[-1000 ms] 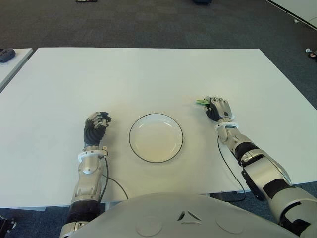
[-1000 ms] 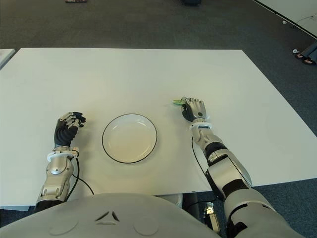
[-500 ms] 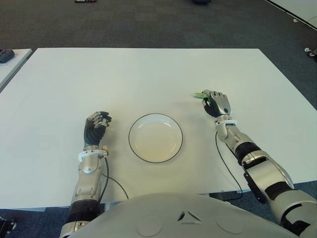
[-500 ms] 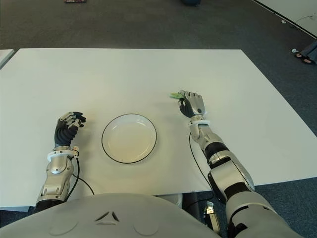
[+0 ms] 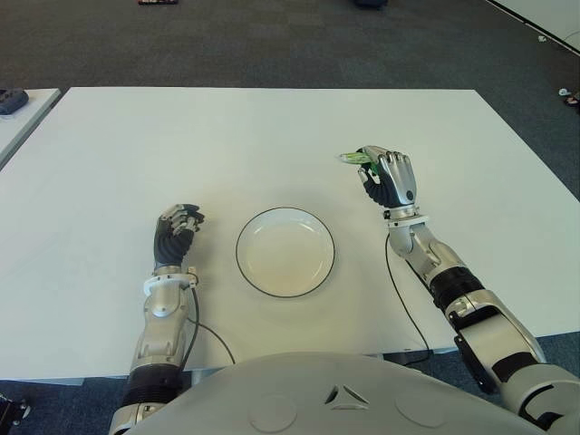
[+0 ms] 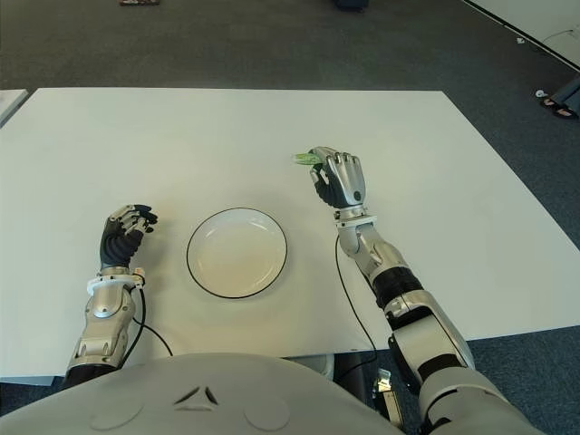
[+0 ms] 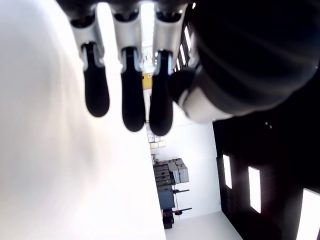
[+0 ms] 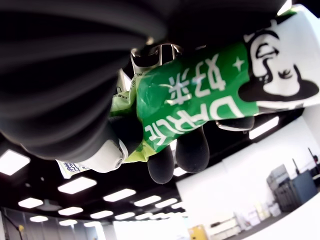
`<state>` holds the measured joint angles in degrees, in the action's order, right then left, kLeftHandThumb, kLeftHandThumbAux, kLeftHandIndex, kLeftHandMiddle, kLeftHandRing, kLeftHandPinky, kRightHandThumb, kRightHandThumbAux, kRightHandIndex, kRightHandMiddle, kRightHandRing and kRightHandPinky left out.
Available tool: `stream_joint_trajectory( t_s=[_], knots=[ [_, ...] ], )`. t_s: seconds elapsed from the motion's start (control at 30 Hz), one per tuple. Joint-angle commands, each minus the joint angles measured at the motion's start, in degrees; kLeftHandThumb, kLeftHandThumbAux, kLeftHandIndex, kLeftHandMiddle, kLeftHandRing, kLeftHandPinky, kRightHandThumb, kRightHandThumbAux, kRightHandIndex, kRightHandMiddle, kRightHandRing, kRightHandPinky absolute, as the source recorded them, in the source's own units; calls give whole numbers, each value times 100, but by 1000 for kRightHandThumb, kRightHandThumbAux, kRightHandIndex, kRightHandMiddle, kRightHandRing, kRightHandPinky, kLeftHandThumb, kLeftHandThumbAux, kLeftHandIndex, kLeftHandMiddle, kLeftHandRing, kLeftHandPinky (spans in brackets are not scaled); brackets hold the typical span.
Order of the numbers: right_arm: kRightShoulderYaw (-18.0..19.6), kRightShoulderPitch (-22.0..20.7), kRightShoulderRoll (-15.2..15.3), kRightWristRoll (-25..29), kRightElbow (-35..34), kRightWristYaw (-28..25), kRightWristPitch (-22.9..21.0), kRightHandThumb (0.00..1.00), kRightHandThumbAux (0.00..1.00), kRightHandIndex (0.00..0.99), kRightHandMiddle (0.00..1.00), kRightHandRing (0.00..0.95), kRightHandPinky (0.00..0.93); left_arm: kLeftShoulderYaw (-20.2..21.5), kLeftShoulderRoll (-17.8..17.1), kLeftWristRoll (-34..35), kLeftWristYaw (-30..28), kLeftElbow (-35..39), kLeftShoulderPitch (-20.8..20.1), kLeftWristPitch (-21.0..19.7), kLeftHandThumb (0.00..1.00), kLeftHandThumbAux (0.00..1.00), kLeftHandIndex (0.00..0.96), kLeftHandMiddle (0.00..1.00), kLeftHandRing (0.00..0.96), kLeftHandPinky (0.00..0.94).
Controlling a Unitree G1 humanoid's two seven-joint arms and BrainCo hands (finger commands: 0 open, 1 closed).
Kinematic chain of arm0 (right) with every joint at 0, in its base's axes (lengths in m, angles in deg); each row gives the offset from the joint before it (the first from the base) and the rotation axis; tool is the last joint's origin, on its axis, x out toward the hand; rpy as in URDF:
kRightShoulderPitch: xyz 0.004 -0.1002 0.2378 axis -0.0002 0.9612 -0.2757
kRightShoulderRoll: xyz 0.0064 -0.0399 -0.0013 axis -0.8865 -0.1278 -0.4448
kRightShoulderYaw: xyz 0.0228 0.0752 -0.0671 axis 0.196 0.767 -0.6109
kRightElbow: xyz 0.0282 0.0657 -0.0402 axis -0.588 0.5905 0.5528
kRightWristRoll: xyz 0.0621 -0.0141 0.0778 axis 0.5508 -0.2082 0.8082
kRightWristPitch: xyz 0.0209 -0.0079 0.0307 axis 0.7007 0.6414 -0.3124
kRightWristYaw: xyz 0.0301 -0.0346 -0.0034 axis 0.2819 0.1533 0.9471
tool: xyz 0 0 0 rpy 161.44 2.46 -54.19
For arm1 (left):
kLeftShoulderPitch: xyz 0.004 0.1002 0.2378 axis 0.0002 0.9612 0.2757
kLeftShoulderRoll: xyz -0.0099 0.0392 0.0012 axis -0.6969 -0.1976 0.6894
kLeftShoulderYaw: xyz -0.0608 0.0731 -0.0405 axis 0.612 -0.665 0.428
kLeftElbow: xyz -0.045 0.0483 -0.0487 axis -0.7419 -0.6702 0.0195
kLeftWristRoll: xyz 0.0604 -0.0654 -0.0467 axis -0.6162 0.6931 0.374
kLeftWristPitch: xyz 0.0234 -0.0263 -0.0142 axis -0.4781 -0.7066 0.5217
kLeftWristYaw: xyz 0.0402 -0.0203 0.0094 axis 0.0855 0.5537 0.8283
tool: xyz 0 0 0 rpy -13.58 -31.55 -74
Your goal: Put the toothpaste on the table into the plate.
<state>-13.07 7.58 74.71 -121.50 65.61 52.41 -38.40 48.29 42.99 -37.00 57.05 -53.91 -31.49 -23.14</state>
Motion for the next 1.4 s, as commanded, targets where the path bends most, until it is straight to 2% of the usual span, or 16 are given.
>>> stream_joint_trajectory(
  t_s=[0.03, 0.2, 0.4, 0.67, 0.8, 1.1, 1.4],
  knots=[
    [61, 218, -96, -113, -540, 7, 127, 741, 710, 440, 878, 886, 907, 9, -18, 12, -66, -115, -130, 30, 704, 722, 426, 499, 487, 471],
    [69, 452, -202, -158, -1077, -97, 221, 743, 710, 440, 881, 888, 908, 4, -15, 3, -55, -151, -168, 36, 704, 722, 427, 500, 488, 469],
    [-46, 648, -214, -328, -1712, -339, 539, 740, 711, 440, 878, 888, 902, -2, -15, -21, -36, -180, -216, -2, 704, 721, 427, 504, 490, 470],
    [-321, 693, -162, -197, -2155, -1136, 1380, 734, 713, 440, 871, 878, 882, -19, -5, -74, 4, -162, -235, -25, 705, 720, 427, 515, 498, 478],
    [-287, 695, -194, -176, -2199, -1371, 1592, 731, 713, 440, 863, 868, 868, -21, 4, -79, 4, -161, -235, -12, 705, 720, 427, 519, 503, 481],
    [-677, 320, -98, -224, -2176, -2554, 2572, 729, 713, 440, 867, 865, 878, -27, 68, -80, 49, -127, -200, -45, 705, 720, 427, 509, 495, 470],
    [-829, 283, -216, -866, -2211, -2677, 2739, 726, 712, 441, 871, 888, 901, -27, 66, -91, 37, -166, -171, 53, 705, 722, 427, 498, 482, 464]
  ],
)
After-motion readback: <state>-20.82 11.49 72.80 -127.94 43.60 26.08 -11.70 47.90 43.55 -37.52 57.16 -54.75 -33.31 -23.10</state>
